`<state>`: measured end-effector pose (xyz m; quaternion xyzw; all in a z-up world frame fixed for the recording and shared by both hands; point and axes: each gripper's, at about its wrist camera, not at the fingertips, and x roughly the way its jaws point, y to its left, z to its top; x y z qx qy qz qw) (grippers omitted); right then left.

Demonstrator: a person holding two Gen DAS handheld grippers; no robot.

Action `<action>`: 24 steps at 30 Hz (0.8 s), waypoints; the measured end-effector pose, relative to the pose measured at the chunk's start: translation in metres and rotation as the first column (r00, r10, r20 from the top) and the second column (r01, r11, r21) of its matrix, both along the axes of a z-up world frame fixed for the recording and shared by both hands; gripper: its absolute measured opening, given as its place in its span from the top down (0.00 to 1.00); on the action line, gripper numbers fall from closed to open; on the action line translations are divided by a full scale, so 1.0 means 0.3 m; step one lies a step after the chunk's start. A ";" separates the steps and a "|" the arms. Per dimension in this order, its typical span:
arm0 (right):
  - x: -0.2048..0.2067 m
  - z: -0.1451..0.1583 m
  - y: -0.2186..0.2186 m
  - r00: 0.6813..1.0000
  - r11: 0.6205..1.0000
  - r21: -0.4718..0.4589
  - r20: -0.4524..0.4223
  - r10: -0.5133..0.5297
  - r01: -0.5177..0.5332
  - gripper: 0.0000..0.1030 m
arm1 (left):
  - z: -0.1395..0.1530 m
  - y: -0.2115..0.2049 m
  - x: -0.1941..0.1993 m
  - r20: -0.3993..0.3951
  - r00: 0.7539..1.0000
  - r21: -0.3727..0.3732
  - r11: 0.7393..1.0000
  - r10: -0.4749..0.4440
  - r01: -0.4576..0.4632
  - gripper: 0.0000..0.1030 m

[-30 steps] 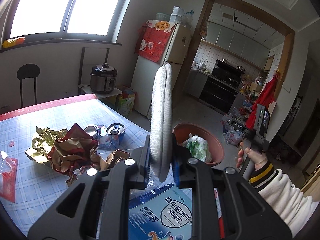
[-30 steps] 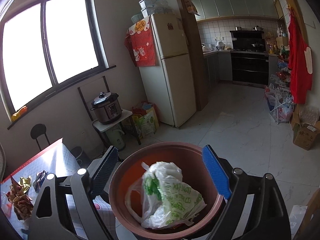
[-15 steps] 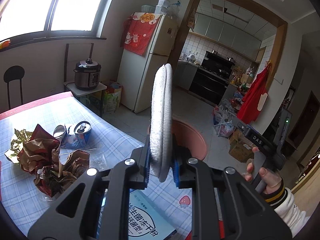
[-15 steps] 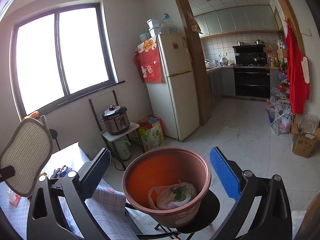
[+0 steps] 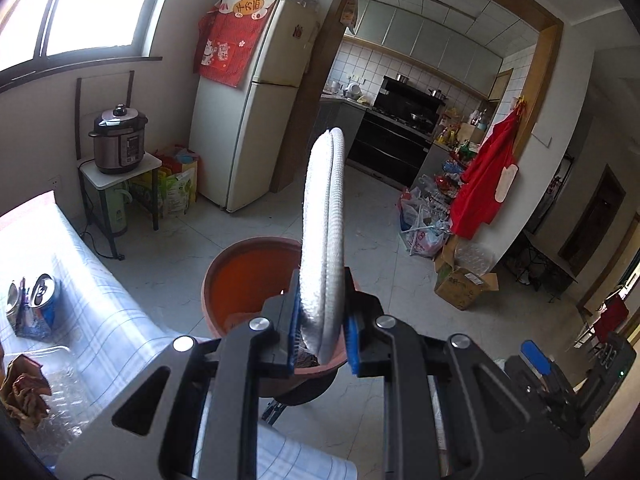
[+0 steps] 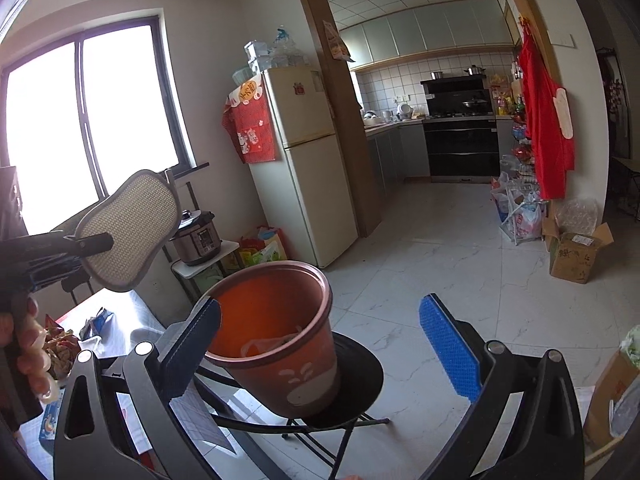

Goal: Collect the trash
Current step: 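Drop the sponge into the bucket with the left tool, then return both tools from the bucket to the table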

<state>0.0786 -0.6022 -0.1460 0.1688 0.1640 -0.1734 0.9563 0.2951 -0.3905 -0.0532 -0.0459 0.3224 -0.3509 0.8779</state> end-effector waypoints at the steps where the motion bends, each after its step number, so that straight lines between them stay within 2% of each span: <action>1: -0.011 -0.006 -0.012 1.000 1.000 -0.002 -0.004 -0.013 0.013 0.05 | -0.013 -0.033 0.023 -0.010 1.000 0.007 1.000 -0.002 0.002 0.80; 6: -0.058 -0.026 -0.061 0.999 0.999 0.002 -0.019 -0.050 0.050 0.05 | -0.045 -0.153 0.097 -0.003 1.000 0.041 0.999 -0.003 0.003 0.80; 12: -0.096 -0.037 -0.067 0.996 0.997 -0.014 -0.042 -0.079 0.079 0.05 | -0.026 -0.236 0.142 0.060 0.998 0.034 0.999 0.014 -0.016 0.78; 13: -0.100 -0.037 -0.068 0.995 0.996 -0.014 -0.046 -0.084 0.084 0.05 | -0.021 -0.237 0.148 0.071 0.997 0.026 0.999 0.022 -0.024 0.75; 15: -0.111 -0.037 -0.065 0.994 0.996 -0.015 -0.053 -0.093 0.092 0.05 | -0.010 -0.224 0.151 0.091 0.995 -0.004 0.999 0.040 -0.040 0.22; 16: -0.115 -0.034 -0.060 0.994 0.995 -0.016 -0.057 -0.095 0.094 0.05 | -0.003 -0.208 0.146 0.102 0.993 -0.016 0.998 0.058 -0.056 0.18; 18: -0.125 -0.025 -0.040 0.993 0.995 -0.023 -0.059 -0.098 0.097 0.05 | 0.010 -0.181 0.131 0.118 0.992 -0.030 0.999 0.039 -0.036 0.18; 20: -0.138 -0.016 -0.017 0.993 0.994 -0.027 -0.060 -0.103 0.101 0.05 | 0.018 -0.154 0.118 0.132 0.990 -0.004 0.999 0.045 -0.045 0.17; 24: -0.160 0.013 0.035 0.993 0.994 -0.024 -0.047 -0.104 0.103 0.05 | 0.033 -0.068 0.056 0.158 0.987 0.020 0.999 0.042 -0.046 0.06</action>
